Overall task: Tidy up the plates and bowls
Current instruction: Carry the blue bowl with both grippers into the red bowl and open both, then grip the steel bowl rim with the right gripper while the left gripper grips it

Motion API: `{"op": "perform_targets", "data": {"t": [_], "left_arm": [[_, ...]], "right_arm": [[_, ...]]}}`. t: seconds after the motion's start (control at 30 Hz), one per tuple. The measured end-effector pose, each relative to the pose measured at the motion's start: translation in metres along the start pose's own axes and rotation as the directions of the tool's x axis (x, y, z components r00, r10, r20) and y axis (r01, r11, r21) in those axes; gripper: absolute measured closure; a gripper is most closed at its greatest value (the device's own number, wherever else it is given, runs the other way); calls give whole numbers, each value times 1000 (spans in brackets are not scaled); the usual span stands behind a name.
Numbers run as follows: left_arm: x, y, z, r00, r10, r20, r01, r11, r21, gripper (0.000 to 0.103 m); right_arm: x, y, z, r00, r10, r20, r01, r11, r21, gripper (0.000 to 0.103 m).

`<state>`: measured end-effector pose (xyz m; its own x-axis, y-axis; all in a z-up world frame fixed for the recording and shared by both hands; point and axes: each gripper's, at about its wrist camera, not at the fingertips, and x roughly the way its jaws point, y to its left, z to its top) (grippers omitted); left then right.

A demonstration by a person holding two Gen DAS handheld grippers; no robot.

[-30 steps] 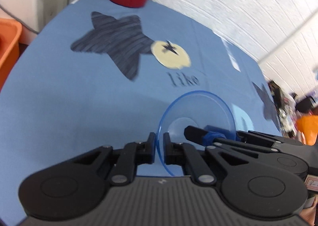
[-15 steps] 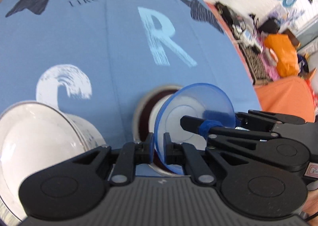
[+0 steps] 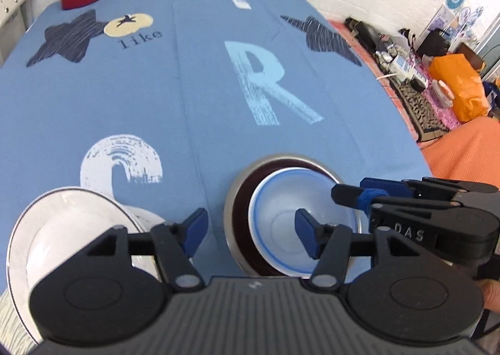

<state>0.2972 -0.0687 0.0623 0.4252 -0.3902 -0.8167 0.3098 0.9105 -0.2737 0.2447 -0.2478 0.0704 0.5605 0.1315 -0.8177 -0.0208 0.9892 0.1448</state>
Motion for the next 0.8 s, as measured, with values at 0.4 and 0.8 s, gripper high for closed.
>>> {"op": "perform_targets", "data": {"t": [0.4, 0.8], "left_arm": [[-27, 36, -30, 995, -1, 98, -1, 1000, 24, 38], [1, 58, -8, 988, -149, -29, 151, 985, 81, 35]], "right_arm": [[-30, -20, -58, 983, 89, 161, -116, 979, 167, 81], [-36, -43, -111, 961, 70, 268, -192, 866, 462, 80]]}}
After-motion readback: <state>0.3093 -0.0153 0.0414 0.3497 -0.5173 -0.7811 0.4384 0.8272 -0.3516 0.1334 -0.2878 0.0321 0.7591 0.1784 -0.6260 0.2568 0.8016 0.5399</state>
